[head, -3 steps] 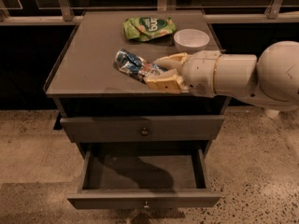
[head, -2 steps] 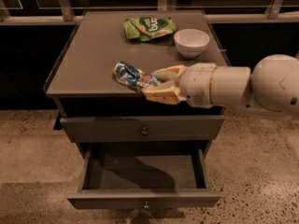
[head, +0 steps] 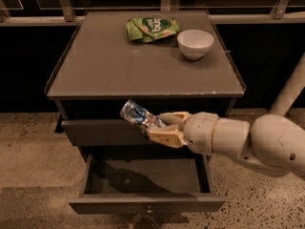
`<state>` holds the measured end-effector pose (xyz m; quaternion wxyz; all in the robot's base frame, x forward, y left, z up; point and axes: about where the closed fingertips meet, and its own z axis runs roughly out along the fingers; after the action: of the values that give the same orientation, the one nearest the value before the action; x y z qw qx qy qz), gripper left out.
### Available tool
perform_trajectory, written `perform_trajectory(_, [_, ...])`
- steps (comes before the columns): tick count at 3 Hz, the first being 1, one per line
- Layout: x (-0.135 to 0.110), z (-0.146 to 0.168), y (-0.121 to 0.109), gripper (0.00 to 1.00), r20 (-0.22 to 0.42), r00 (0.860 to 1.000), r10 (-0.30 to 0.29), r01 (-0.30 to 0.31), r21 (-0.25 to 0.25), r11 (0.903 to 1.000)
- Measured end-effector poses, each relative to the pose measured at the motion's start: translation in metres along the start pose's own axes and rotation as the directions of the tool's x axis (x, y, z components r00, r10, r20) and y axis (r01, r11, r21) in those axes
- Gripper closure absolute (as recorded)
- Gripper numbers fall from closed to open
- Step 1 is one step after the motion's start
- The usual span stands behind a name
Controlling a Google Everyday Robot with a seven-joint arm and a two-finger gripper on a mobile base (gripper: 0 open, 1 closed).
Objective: Place redbull can into middle drawer
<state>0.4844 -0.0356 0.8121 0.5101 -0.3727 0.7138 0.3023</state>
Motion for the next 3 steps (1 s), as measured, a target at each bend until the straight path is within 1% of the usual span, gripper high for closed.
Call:
perform_trajectory(1, [0.046, -0.004, 0.007, 1.0, -0.014, 0.997, 0.076, -0.076, 0.019, 0.9969])
perform_trajectory(2, [0.046, -0.004, 0.007, 1.0, -0.014, 0.997, 0.076, -0.076, 0.019, 0.9969])
perform_trajectory(3, [0.096, 0.005, 0.02, 1.0, -0.06, 0.988, 0.144, -0.148, -0.067, 0.9868])
